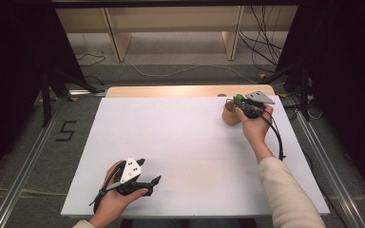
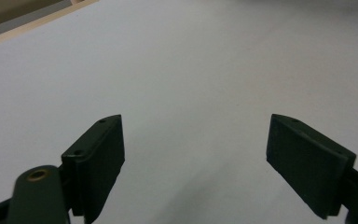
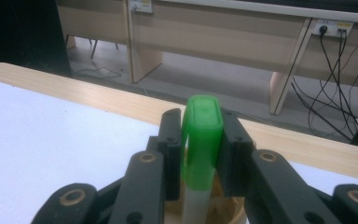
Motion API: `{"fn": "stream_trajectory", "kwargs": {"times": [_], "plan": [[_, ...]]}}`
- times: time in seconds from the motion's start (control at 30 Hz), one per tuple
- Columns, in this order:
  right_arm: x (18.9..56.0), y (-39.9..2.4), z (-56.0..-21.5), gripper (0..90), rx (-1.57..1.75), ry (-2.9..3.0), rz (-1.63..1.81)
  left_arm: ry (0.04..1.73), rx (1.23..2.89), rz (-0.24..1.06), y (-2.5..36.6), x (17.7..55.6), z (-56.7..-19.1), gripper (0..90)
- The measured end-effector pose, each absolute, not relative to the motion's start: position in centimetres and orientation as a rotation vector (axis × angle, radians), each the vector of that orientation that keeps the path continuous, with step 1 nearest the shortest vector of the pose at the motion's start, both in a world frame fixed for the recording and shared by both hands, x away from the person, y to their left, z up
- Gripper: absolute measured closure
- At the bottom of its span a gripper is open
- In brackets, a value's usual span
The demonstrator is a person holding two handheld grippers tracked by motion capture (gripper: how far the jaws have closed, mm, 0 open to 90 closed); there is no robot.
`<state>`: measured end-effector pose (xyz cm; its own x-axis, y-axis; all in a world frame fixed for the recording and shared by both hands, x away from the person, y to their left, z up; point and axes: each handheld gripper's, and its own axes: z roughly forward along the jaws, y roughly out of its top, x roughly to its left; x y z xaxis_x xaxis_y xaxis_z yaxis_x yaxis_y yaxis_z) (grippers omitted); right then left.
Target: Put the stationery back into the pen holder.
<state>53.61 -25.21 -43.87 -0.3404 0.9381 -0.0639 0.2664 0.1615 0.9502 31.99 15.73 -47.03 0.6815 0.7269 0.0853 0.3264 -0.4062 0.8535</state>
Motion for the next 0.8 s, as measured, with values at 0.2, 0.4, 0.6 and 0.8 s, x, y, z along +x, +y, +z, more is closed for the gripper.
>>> {"fn": "stream_trajectory", "kwargs": {"times": [0.2,0.4,0.6,0.8], "plan": [[53.64,-25.27,-44.09,74.3,1.158,1.737,1.202,0.809,2.006,0.571,15.7,31.99,-47.06,19.2],[53.64,-25.28,-44.19,74.3,1.156,1.74,1.197,0.812,2.006,0.569,15.7,31.96,-47.06,19.1],[53.63,-25.33,-44.19,73.9,1.156,1.742,1.193,0.809,2.008,0.571,15.7,31.98,-47.07,19.1],[53.55,-25.34,-44.17,70.0,1.162,1.741,1.202,0.807,2.006,0.57,15.68,31.98,-47.08,19.1]]}}
